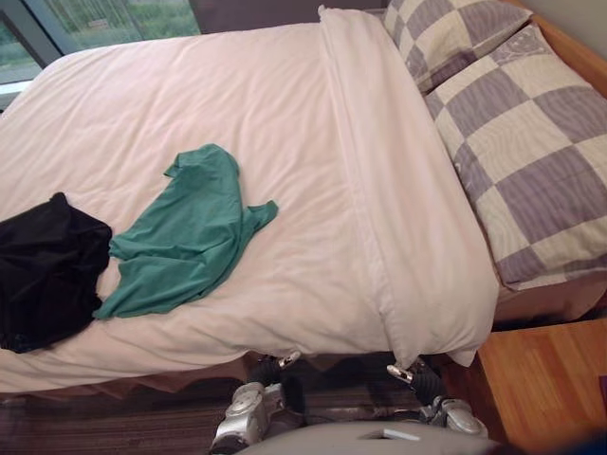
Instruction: Tidy the bed and pick cloth on bed and put in laundry
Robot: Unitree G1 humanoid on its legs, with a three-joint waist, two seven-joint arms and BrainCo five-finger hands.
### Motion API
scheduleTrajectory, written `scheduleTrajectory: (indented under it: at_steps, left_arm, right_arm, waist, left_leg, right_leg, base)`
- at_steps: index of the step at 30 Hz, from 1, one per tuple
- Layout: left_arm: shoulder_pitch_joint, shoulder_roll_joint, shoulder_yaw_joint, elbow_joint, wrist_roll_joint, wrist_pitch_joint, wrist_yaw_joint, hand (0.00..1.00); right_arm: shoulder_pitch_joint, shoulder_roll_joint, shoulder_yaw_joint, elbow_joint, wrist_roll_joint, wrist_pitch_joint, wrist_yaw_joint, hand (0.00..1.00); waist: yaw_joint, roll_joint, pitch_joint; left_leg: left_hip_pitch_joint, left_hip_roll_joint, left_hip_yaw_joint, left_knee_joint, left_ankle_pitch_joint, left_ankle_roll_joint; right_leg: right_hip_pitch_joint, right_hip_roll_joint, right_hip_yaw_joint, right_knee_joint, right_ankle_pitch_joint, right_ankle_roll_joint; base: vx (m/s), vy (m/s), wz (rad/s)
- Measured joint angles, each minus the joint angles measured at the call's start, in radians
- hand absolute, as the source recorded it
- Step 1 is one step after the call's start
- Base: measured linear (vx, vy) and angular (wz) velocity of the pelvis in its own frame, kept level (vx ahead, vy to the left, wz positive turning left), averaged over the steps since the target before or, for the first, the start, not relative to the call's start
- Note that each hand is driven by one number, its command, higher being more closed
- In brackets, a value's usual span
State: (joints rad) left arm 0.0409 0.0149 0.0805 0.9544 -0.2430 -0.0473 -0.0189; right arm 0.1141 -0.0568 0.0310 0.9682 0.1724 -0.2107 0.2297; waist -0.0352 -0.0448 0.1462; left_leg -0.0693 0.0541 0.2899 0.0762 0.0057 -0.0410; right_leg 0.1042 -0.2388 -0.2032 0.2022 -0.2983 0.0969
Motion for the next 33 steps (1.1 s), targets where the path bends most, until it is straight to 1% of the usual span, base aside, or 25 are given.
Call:
scheduleTrajectory:
  at_steps: [2, 3, 5, 6, 7, 8, 9, 11, 12, 14, 18, 19, 20, 21, 22, 23, 24, 25, 26, 27, 28, 29, 30, 32, 33]
  left_arm:
    - [0.0, 0.018, -0.013, 0.005, 0.0, 0.004, -0.02, 0.0]
    - [0.001, 0.038, -0.044, 0.01, 0.001, 0.011, -0.03, 0.0]
    - [0.001, 0.056, -0.079, 0.021, 0.002, 0.026, -0.053, 0.0]
    - [0.001, 0.068, -0.092, 0.024, 0.002, 0.039, -0.069, 0.0]
    - [0.001, 0.071, -0.098, 0.025, 0.002, 0.041, -0.07, 0.0]
    - [0.001, 0.081, -0.119, 0.032, 0.001, 0.043, -0.071, 0.0]
    - [-0.002, 0.087, -0.121, 0.047, 0.001, 0.044, -0.071, 0.0]
    - [-0.003, 0.089, -0.121, 0.051, 0.001, 0.045, -0.07, 0.0]
    - [-0.004, 0.088, -0.122, 0.052, 0.0, 0.045, -0.069, 0.0]
    - [-0.004, 0.089, -0.121, 0.052, -0.003, 0.043, -0.063, 0.0]
    - [0.002, 0.101, -0.121, 0.068, -0.023, 0.035, -0.039, 0.0]
    - [0.004, 0.102, -0.12, 0.071, -0.034, 0.031, -0.026, 0.0]
    - [-0.001, 0.102, -0.118, 0.068, -0.053, 0.019, -0.017, 0.0]
    - [-0.003, 0.101, -0.117, 0.063, -0.055, 0.011, -0.016, 0.0]
    - [-0.003, 0.097, -0.118, 0.046, -0.065, -0.007, -0.014, 0.0]
    - [-0.003, 0.096, -0.118, 0.041, -0.068, -0.014, -0.014, 0.0]
    - [-0.011, 0.097, -0.118, 0.041, -0.072, -0.025, -0.014, 0.0]
    - [-0.014, 0.095, -0.119, 0.046, -0.072, -0.026, -0.014, 0.0]
    - [-0.004, 0.094, -0.117, 0.045, -0.071, -0.031, -0.021, 0.0]
    - [0.0, 0.096, -0.116, 0.043, -0.07, -0.035, -0.026, 0.0]
    - [0.013, 0.108, -0.112, 0.039, -0.063, -0.051, -0.043, 0.0]
    - [0.025, 0.11, -0.097, 0.035, -0.065, -0.059, -0.052, 0.0]
    - [0.04, 0.111, -0.091, 0.047, -0.064, -0.072, -0.064, 0.0]
    - [0.042, 0.11, -0.098, 0.053, -0.062, -0.083, -0.069, 0.0]
    - [0.035, 0.109, -0.123, 0.058, -0.062, -0.089, -0.091, 0.0]
  right_arm:
    - [-0.002, 0.004, -0.003, 0.01, 0.002, 0.0, -0.006, 0.0]
    - [-0.002, 0.009, -0.004, 0.014, 0.004, 0.0, -0.012, 0.0]
    - [-0.01, 0.01, -0.021, 0.026, 0.015, -0.004, -0.012, 0.0]
    - [-0.029, 0.011, -0.035, 0.057, 0.022, -0.003, -0.007, 0.0]
    - [-0.031, 0.011, -0.037, 0.062, 0.022, -0.003, -0.006, 0.0]
    - [-0.036, 0.011, -0.049, 0.076, 0.024, -0.004, -0.003, 0.0]
    - [-0.036, 0.011, -0.061, 0.084, 0.034, -0.01, 0.003, 0.0]
    - [-0.038, 0.01, -0.066, 0.089, 0.043, -0.022, 0.006, 0.0]
    - [-0.038, 0.01, -0.071, 0.089, 0.044, -0.038, 0.013, 0.0]
    - [-0.039, 0.01, -0.083, 0.089, 0.044, -0.049, 0.027, 0.0]
    - [-0.04, 0.01, -0.083, 0.088, 0.04, -0.055, 0.042, 0.0]
    - [-0.041, 0.008, -0.082, 0.087, 0.037, -0.053, 0.043, 0.0]
    - [-0.05, 0.007, -0.082, 0.087, 0.028, -0.051, 0.043, 0.0]
    - [-0.053, 0.005, -0.082, 0.085, 0.019, -0.05, 0.043, 0.0]
    - [-0.059, -0.007, -0.08, 0.08, 0.009, -0.046, 0.043, 0.0]
    - [-0.061, -0.015, -0.079, 0.08, 0.008, -0.044, 0.042, 0.0]
    - [-0.063, -0.025, -0.077, 0.081, 0.014, -0.041, 0.041, 0.0]
    - [-0.068, -0.034, -0.081, 0.08, 0.022, -0.039, 0.041, 0.0]
    - [-0.064, -0.058, -0.086, 0.08, 0.021, -0.033, 0.039, 0.0]
    - [-0.058, -0.056, -0.09, 0.08, 0.02, -0.033, 0.041, 0.0]
    - [-0.055, -0.067, -0.11, 0.08, 0.018, -0.033, 0.044, 0.0]
    - [-0.055, -0.074, -0.125, 0.078, 0.018, -0.035, 0.045, 0.0]
    - [-0.055, -0.087, -0.141, 0.08, 0.018, -0.039, 0.047, 0.0]
    - [-0.052, -0.104, -0.144, 0.089, 0.018, -0.047, 0.056, 0.0]
    - [-0.047, -0.114, -0.15, 0.09, 0.018, -0.048, 0.062, 0.0]
  waist:
    - [-0.005, -0.011, -0.011]
    - [-0.007, -0.019, -0.017]
    - [-0.018, -0.017, -0.017]
    - [-0.027, -0.018, -0.016]
    - [-0.028, -0.018, -0.016]
    - [-0.029, -0.017, -0.016]
    - [-0.031, -0.013, -0.013]
    - [-0.032, -0.005, -0.007]
    - [-0.034, 0.002, -0.002]
    - [-0.034, 0.007, 0.002]
    - [-0.031, 0.013, 0.012]
    - [-0.031, 0.016, 0.015]
    - [-0.03, 0.014, 0.034]
    - [-0.028, 0.016, 0.042]
    - [-0.024, 0.032, 0.053]
    - [-0.02, 0.038, 0.059]
    - [-0.011, 0.042, 0.069]
    - [-0.014, 0.058, 0.076]
    - [-0.02, 0.043, 0.077]
    - [-0.018, 0.039, 0.073]
    - [-0.011, 0.038, 0.074]
    - [-0.014, 0.038, 0.073]
    - [-0.02, 0.045, 0.069]
    - [-0.028, 0.056, 0.064]
    - [-0.028, 0.066, 0.058]
  left_leg:
    - [0.004, -0.006, -0.002, -0.023, 0.002, 0.001]
    - [0.027, -0.018, -0.004, -0.087, 0.032, 0.001]
    - [0.063, -0.026, -0.024, -0.176, 0.075, -0.001]
    - [0.069, -0.014, -0.038, -0.176, 0.076, -0.001]
    - [0.072, -0.011, -0.04, -0.176, 0.076, -0.001]
    - [0.09, -0.001, -0.051, -0.176, 0.076, -0.001]
    - [0.107, 0.009, -0.051, -0.176, 0.076, -0.002]
    - [0.121, 0.02, -0.046, -0.176, 0.076, -0.002]
    - [0.122, 0.022, -0.037, -0.176, 0.075, -0.002]
    - [0.122, 0.024, -0.014, -0.176, 0.075, -0.003]
    - [0.154, 0.019, 0.035, -0.175, 0.071, -0.007]
    - [0.152, 0.015, 0.037, -0.151, 0.044, -0.007]
    - [0.109, 0.018, 0.033, -0.045, -0.009, -0.001]
    - [0.073, 0.023, 0.027, 0.022, -0.034, -0.001]
    - [-0.002, 0.045, 0.016, 0.159, -0.092, -0.004]
    - [-0.036, 0.055, 0.01, 0.215, -0.125, 0.0]
    - [-0.065, 0.05, 0.008, 0.25, -0.146, 0.013]
    - [-0.071, 0.053, -0.003, 0.252, -0.144, 0.017]
    - [-0.068, 0.029, 0.006, 0.202, -0.132, -0.007]
    - [-0.067, 0.023, 0.007, 0.22, -0.137, 0.004]
    - [-0.107, 0.042, -0.054, 0.357, -0.16, 0.033]
    - [-0.114, 0.072, -0.095, 0.431, -0.179, 0.024]
    - [-0.102, 0.129, -0.152, 0.455, -0.194, -0.002]
    - [-0.072, 0.188, -0.242, 0.41, -0.189, -0.013]
    - [-0.049, 0.189, -0.277, 0.361, -0.207, -0.067]
  right_leg:
    - [0.012, -0.004, -0.003, -0.028, 0.018, 0.011]
    - [0.011, -0.005, -0.006, -0.036, 0.03, 0.024]
    - [0.014, 0.009, -0.026, -0.038, 0.054, 0.033]
    - [0.021, 0.024, -0.033, -0.027, 0.077, 0.03]
    - [0.023, 0.027, -0.033, -0.023, 0.082, 0.027]
    - [0.033, 0.037, -0.032, -0.004, 0.1, 0.024]
    - [0.043, 0.046, -0.032, 0.015, 0.118, 0.012]
    - [0.043, 0.055, -0.03, 0.036, 0.145, 0.004]
    - [0.035, 0.055, -0.03, 0.051, 0.155, -0.001]
    - [0.015, 0.052, -0.021, 0.064, 0.168, -0.003]
    - [0.046, 0.047, -0.004, -0.003, 0.195, 0.003]
    - [0.065, 0.041, -0.005, -0.037, 0.195, 0.004]
    - [0.081, 0.028, -0.007, -0.066, 0.193, 0.006]
    - [0.082, 0.024, -0.009, -0.075, 0.19, 0.009]
    - [0.081, 0.023, -0.024, -0.092, 0.177, 0.016]
    - [0.077, 0.018, -0.033, -0.094, 0.148, 0.024]
    - [0.071, 0.001, -0.033, -0.088, 0.09, 0.031]
    - [0.059, 0.001, -0.036, -0.07, 0.09, 0.029]
    - [0.029, -0.032, -0.036, -0.03, 0.072, 0.018]
    - [0.015, -0.049, -0.036, -0.023, 0.071, 0.017]
    - [-0.006, -0.07, -0.014, 0.004, 0.078, 0.025]
    - [-0.018, -0.081, 0.001, 0.02, 0.082, 0.033]
    - [-0.033, -0.087, 0.024, 0.036, 0.086, 0.042]
    - [-0.068, -0.099, 0.053, 0.063, 0.095, 0.07]
    - [-0.086, -0.122, 0.06, 0.067, 0.108, 0.105]
  base:
    - [0.14, 0.006, 0.06]
    - [0.14, -0.01, 0.09]
    - [0.15, -0.013, 0.2]
    - [0.16, -0.015, 0.27]
    - [0.16, -0.018, 0.22]
    - [0.1, -0.02, 0.13]
    - [0.11, -0.017, 0.13]
    - [0.08, 0.006, 0.03]
    - [0.06, 0.025, -0.06]
    - [0.04, 0.04, -0.22]
    - [0.02, 0.03, -0.45]
    - [-0.03, -0.001, -0.3]
    - [-0.06, -0.005, -0.24]
    - [-0.12, -0.006, -0.11]
    - [-0.15, 0.002, -0.05]
    - [-0.18, 0.019, -0.04]
    - [-0.16, 0.034, 0.04]
    - [-0.21, 0.116, 0.13]
    - [-0.16, 0.126, 0.18]
    - [-0.15, 0.137, -0.05]
    - [-0.03, 0.064, -0.24]
    - [-0.03, 0.153, -0.41]
    - [0.01, 0.195, -0.3]
    - [0.03, 0.352, -0.26]
    - [0.04, 0.491, -0.14]
